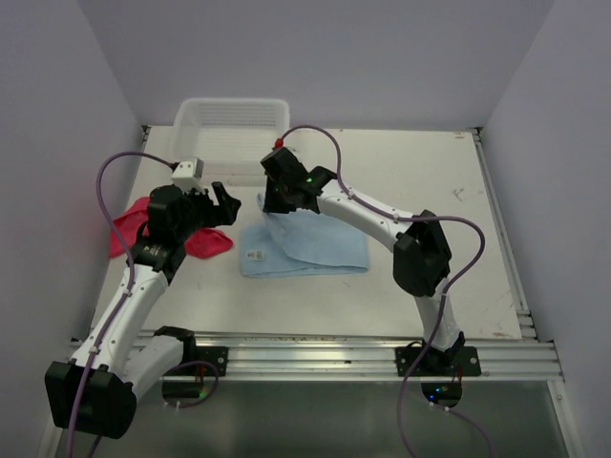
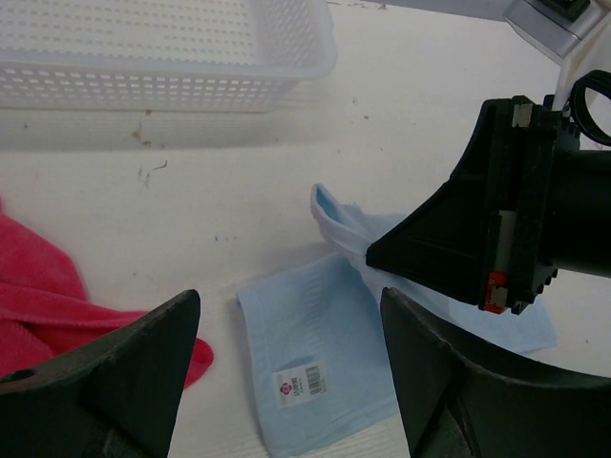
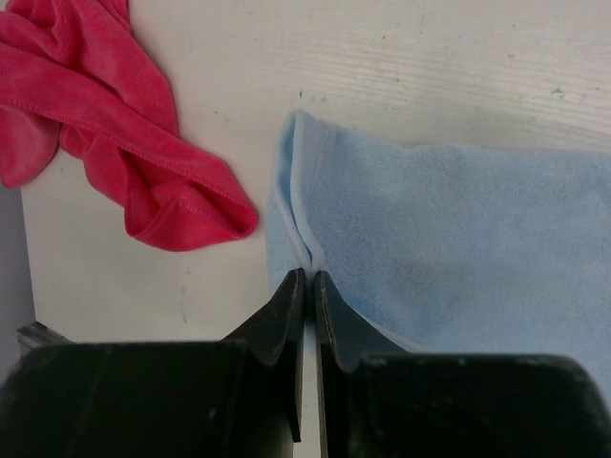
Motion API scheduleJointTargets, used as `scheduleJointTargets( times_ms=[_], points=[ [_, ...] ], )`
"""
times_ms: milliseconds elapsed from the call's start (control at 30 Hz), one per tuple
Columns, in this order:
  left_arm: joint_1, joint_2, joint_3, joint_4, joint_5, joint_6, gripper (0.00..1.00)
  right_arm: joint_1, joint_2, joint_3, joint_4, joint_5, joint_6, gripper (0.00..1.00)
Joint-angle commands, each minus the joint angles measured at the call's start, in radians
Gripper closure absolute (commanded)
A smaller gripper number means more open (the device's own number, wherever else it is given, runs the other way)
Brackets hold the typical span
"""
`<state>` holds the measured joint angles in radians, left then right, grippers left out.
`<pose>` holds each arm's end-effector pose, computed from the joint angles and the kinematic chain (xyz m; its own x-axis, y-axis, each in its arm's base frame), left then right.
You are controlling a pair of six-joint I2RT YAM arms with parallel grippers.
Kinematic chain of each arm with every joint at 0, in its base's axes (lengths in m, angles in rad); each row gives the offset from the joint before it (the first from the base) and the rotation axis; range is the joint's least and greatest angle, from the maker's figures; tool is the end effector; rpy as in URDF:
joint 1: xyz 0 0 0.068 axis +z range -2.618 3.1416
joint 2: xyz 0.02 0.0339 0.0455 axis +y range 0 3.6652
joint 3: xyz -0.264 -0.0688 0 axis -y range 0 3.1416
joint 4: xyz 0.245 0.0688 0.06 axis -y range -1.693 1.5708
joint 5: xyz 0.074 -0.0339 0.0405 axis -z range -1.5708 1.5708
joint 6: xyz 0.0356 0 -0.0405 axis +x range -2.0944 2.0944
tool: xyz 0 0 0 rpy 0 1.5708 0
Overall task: Roll the towels
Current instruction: Fold the towel
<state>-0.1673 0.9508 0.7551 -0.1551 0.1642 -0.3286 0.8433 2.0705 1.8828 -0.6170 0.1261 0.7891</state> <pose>0.2170 -0.0426 0.3021 -0.4226 -0.2515 -0.8707 0.1894 0.9150 -0.3562 0.3187 0.3512 0.2797 -0.8223 0.1353 -0.5528 -0.1410 0.8926 0.4282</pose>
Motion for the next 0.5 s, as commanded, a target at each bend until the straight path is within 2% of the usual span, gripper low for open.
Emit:
scheduleJointTargets(
  times_ms=[0,467],
  points=[
    [-0.009,-0.011,0.000,0.005,0.011,0.022,0.20,0.010,0.033,0.038,0.042,-0.036,0.029,1.00],
    [-0.015,-0.007,-0.003,0.005,0.015,0.022,0.20,0.030,0.175,0.015,0.178,-0.121,0.111,1.00]
  ],
)
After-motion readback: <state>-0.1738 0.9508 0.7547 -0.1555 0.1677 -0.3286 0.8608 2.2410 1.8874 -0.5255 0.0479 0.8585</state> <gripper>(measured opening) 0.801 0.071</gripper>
